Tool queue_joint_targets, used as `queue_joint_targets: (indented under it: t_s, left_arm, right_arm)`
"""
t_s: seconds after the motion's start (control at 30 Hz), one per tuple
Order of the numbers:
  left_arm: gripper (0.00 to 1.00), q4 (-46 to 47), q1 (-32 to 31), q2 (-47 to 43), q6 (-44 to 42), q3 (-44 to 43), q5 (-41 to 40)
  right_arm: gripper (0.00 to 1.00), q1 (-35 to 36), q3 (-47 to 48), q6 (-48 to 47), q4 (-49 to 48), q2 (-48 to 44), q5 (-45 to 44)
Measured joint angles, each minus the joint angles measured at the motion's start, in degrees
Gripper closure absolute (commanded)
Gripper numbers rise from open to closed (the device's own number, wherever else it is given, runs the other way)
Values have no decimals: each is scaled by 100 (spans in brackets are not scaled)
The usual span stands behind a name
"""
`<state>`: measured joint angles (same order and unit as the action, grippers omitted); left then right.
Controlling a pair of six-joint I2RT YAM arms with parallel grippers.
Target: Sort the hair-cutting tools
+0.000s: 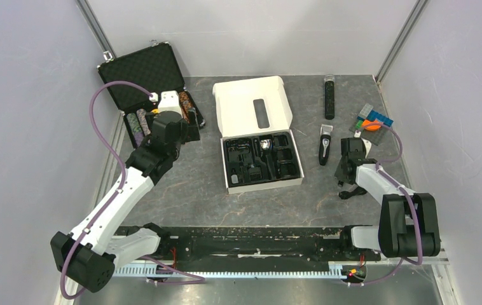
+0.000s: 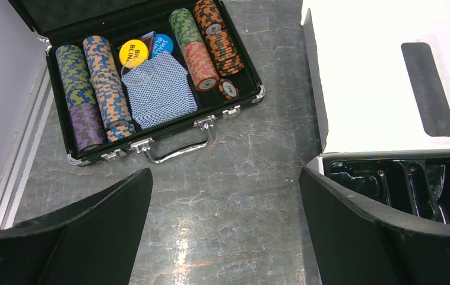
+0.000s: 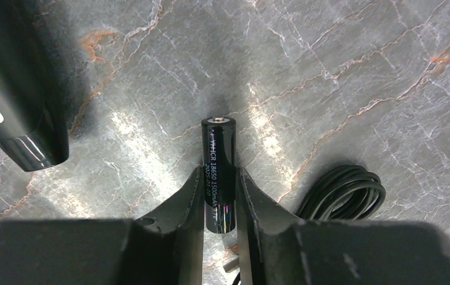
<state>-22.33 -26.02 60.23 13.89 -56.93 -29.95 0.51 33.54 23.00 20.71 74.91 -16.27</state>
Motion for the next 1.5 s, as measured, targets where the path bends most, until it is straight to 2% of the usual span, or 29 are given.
queue_joint_targets:
  t_s: [0.13, 0.33, 0.63, 0.83, 1.07, 1.23, 1.5]
  left_arm:
    - [0, 4, 0, 0, -2, 0, 0]
    - [0, 9, 0, 2, 0, 0, 7]
    - [0, 13, 0, 46, 0, 11, 33]
    - [0, 9, 0, 262, 2, 11, 61]
    - [0, -11, 0, 354, 2, 11, 61]
    - [0, -13, 0, 354, 2, 11, 63]
    - [0, -15, 0, 354, 2, 11, 162]
  right_arm:
    - [95, 0, 0, -57, -2, -33, 70]
    - [96, 107, 136, -321, 157, -597, 247]
    - [96, 1335, 1462, -675, 160, -824, 299]
    - [96, 2299, 1937, -610, -273, -195, 645]
    - [95, 3152, 2780, -452, -542, 1123, 866]
    - [93, 3515, 3265, -282, -691, 1757, 894]
    - [89, 3703, 3390, -4, -693, 2251, 822]
